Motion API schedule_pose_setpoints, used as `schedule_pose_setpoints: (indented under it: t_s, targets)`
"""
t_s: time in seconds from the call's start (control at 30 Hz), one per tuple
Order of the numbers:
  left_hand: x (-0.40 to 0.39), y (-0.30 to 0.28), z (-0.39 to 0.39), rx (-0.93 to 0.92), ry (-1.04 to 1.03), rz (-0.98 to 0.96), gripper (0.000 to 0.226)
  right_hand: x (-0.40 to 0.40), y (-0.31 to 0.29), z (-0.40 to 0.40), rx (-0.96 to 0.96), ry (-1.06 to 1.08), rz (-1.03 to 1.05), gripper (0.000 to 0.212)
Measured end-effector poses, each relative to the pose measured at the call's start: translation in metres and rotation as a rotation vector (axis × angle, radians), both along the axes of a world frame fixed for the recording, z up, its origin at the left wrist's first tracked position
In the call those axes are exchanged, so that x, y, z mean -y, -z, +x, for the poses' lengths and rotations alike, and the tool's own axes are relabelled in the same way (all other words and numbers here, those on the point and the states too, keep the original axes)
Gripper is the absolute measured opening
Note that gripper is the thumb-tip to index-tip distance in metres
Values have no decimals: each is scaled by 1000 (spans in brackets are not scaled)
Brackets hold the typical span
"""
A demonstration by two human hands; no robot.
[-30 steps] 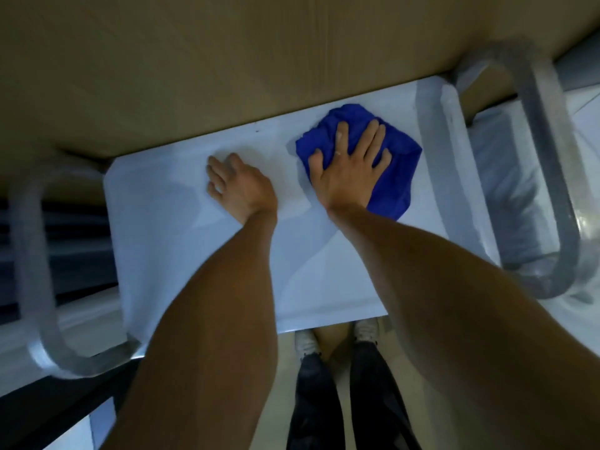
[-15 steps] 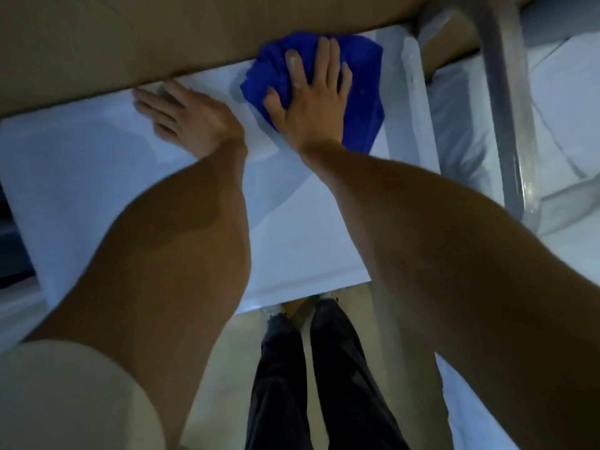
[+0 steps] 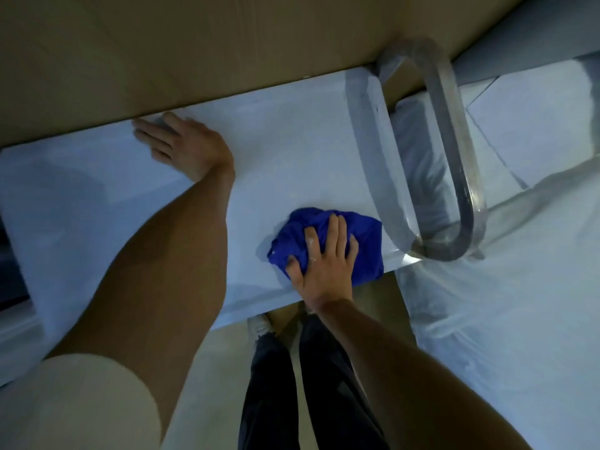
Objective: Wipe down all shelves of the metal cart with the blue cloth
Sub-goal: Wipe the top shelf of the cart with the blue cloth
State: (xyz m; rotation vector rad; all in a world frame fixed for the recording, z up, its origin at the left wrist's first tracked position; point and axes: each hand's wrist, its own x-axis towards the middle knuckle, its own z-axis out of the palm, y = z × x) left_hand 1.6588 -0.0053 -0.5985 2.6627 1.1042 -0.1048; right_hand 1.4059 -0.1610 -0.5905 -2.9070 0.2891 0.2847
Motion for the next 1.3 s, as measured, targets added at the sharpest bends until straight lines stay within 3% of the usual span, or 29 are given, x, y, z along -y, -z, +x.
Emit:
schedule_pose_setpoints:
  t_s: [0.13,0.3,0.5,0.67,0.83,1.1,1.3]
  targets:
    - [-17,-2,-49,-66,311,-5,60,-1,-1,6,-46,1,-8,62]
    - [23,-1,-69,-29,174,-89,59,8,1,34,-12,-12,27,65]
    - [25,25,-70,41,165,-12,61,19,3,179,-49,67,-18,73]
    - [27,27,-70,36,161,18,61,22,12,261,63,63,-19,73]
    - [30,16,-68,7,161,3,62,26,2,234,-11,44,39,73]
    - [32,17,-69,-1,156,-4,62,51,1,24,-23,202,67,67]
    - [29,17,-68,17,136,-46,62,63,0,75,-58,104,50,72]
